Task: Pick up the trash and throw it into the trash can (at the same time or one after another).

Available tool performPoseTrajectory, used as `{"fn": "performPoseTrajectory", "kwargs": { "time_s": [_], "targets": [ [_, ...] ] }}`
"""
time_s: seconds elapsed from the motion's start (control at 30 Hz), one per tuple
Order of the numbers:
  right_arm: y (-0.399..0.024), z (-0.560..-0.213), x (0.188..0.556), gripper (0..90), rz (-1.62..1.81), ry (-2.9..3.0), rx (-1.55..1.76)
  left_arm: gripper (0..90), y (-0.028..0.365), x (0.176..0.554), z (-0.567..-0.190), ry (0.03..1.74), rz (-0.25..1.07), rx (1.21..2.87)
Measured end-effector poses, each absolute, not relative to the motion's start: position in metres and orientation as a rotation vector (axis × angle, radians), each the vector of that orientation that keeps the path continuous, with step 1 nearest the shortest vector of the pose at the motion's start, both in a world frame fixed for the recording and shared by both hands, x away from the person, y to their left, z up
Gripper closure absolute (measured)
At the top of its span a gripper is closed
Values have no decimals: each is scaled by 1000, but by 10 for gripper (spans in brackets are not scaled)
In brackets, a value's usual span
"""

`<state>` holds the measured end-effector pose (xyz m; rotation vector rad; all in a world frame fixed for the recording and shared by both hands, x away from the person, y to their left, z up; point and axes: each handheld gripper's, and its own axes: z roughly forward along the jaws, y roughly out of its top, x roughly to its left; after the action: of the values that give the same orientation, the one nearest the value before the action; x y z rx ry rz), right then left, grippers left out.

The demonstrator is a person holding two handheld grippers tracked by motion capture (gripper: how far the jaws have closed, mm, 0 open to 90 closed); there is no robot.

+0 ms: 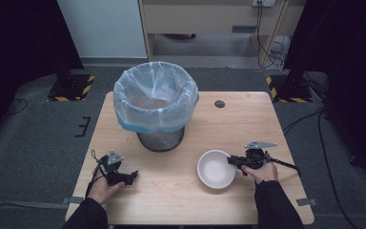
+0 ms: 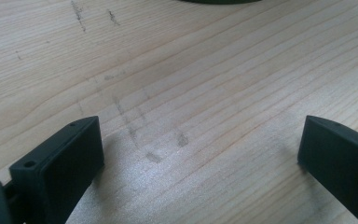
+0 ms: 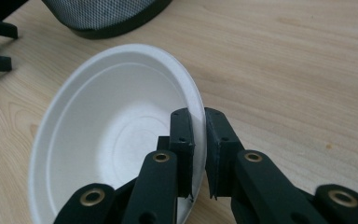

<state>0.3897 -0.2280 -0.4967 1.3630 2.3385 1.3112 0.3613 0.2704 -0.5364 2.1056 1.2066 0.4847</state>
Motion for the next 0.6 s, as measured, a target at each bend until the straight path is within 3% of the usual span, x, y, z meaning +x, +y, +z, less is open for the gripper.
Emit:
{"fn": "performPoseTrajectory", "kwargs": {
  "time_s": [0.6],
  "targets": [
    [-242, -470, 388, 851, 1431, 2124, 1311, 0, 270, 361, -536, 1207, 485, 2106]
  ]
}}
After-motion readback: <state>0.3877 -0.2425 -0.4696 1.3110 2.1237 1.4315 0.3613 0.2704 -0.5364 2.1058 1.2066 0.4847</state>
